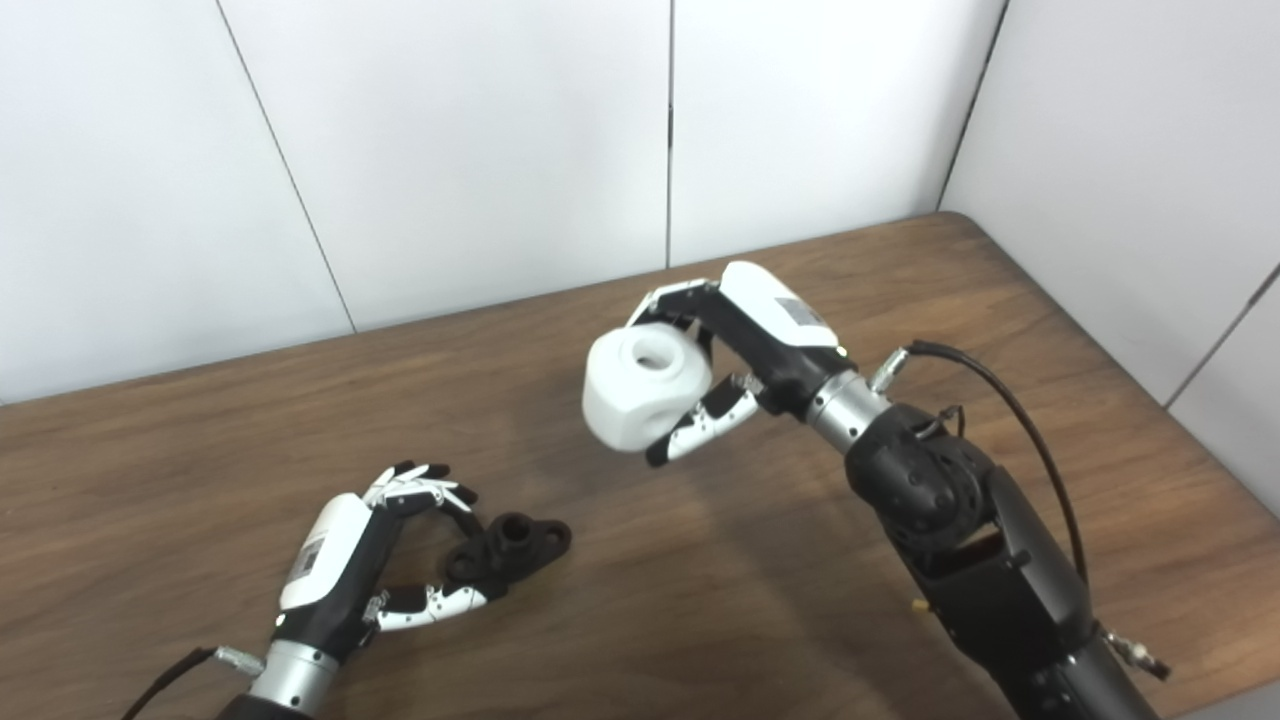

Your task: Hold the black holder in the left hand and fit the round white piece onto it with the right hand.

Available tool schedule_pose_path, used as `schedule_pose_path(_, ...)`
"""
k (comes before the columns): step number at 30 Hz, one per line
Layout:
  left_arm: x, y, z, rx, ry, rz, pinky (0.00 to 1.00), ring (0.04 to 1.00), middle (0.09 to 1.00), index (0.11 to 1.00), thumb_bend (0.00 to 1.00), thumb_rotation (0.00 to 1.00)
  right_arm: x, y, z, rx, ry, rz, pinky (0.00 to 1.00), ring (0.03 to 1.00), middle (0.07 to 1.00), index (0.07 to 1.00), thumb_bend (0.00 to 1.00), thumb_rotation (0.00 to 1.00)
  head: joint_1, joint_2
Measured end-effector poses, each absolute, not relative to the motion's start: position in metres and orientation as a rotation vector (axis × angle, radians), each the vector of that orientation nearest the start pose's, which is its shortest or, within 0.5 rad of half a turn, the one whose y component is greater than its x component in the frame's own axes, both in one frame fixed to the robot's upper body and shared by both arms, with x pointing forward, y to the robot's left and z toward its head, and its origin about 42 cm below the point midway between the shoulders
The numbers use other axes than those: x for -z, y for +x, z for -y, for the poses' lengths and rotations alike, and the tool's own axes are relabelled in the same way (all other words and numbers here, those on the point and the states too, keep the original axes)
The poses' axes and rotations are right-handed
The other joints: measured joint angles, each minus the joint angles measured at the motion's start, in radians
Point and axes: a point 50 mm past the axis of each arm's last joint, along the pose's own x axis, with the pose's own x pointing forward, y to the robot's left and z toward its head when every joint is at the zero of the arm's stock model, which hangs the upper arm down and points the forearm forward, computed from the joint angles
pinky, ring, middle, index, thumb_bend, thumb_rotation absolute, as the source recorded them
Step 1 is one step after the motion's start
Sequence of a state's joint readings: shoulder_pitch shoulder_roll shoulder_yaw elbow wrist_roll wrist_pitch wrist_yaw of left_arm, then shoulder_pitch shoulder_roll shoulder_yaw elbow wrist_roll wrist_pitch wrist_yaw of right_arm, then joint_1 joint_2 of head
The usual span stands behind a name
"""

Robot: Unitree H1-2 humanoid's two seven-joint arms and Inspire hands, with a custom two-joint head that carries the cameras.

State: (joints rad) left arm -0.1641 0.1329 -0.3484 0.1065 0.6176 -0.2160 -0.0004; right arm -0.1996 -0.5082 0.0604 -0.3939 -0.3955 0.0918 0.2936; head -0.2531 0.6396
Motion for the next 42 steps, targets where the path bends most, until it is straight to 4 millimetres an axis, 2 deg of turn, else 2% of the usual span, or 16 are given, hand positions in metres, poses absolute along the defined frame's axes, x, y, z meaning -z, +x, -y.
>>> schedule_pose_path(5, -0.113, 0.313, -0.139, 0.440, 0.751, 0.351, 0.97, 0.869, 0.704, 0.484, 0.52, 0.05, -0.264, 0.295, 0.282, -0.338, -0.925, 0.392, 0.31, 0.369, 0.440, 0.540, 0.52, 0.00, 0.014, 0.008)
schedule_pose_path(10, -0.113, 0.312, -0.136, 0.443, 0.747, 0.352, 0.98, 0.869, 0.707, 0.484, 0.52, 0.06, -0.254, 0.283, 0.277, -0.398, -0.913, 0.372, 0.31, 0.369, 0.443, 0.535, 0.52, 0.00, 0.026, 0.014)
schedule_pose_path(17, -0.113, 0.311, -0.131, 0.448, 0.751, 0.348, 0.96, 0.858, 0.700, 0.483, 0.52, 0.06, -0.249, 0.278, 0.268, -0.453, -0.897, 0.375, 0.30, 0.368, 0.444, 0.530, 0.52, 0.00, 0.054, 0.037)
schedule_pose_path(23, -0.112, 0.309, -0.121, 0.468, 0.767, 0.361, 0.96, 0.857, 0.699, 0.483, 0.52, 0.06, -0.241, 0.276, 0.247, -0.509, -0.853, 0.406, 0.28, 0.352, 0.441, 0.529, 0.52, 0.00, 0.069, 0.043)
schedule_pose_path(31, -0.112, 0.307, -0.116, 0.477, 0.782, 0.359, 0.95, 0.855, 0.695, 0.483, 0.52, 0.06, -0.232, 0.285, 0.238, -0.542, -0.833, 0.399, 0.28, 0.351, 0.439, 0.530, 0.52, 0.00, 0.081, 0.045)
schedule_pose_path(38, -0.112, 0.304, -0.107, 0.497, 0.786, 0.368, 0.95, 0.857, 0.698, 0.483, 0.52, 0.06, -0.232, 0.293, 0.226, -0.556, -0.828, 0.429, 0.27, 0.345, 0.438, 0.529, 0.52, 0.00, 0.083, 0.040)
schedule_pose_path(42, -0.112, 0.303, -0.106, 0.499, 0.788, 0.370, 0.95, 0.857, 0.696, 0.483, 0.52, 0.06, -0.236, 0.296, 0.223, -0.569, -0.834, 0.444, 0.30, 0.382, 0.448, 0.525, 0.52, 0.00, 0.083, 0.040)
